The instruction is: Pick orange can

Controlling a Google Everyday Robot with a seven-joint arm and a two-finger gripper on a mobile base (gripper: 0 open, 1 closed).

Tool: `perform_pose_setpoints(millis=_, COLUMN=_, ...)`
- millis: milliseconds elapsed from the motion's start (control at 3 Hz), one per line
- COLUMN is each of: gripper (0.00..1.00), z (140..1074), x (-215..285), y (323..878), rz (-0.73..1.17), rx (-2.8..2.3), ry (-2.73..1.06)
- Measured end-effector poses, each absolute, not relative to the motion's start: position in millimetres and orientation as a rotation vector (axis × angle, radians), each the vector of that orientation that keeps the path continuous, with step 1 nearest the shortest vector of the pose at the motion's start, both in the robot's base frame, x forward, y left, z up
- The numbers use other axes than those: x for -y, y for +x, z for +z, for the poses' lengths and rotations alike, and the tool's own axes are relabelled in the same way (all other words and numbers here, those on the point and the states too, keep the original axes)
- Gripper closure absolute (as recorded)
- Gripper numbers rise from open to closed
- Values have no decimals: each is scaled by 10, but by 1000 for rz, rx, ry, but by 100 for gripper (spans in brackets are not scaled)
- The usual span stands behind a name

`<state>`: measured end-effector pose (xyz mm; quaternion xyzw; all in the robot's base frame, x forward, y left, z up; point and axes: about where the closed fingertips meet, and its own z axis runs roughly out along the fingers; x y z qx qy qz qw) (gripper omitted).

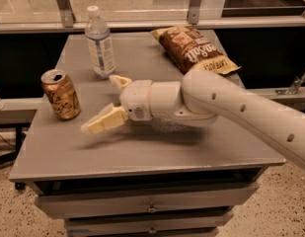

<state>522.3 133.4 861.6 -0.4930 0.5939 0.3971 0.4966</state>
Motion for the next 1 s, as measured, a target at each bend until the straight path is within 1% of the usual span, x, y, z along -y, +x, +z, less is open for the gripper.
perform_pose_setpoints(millis=667, gripper=0, z=8666, x=-1906, y=5237, rz=1043, rx=-1317, ry=-1149)
perform_pose_setpoints(millis=1000, gripper=19, z=8735, x=-2116, y=5244, rz=1053, rx=-1262, ry=-1147)
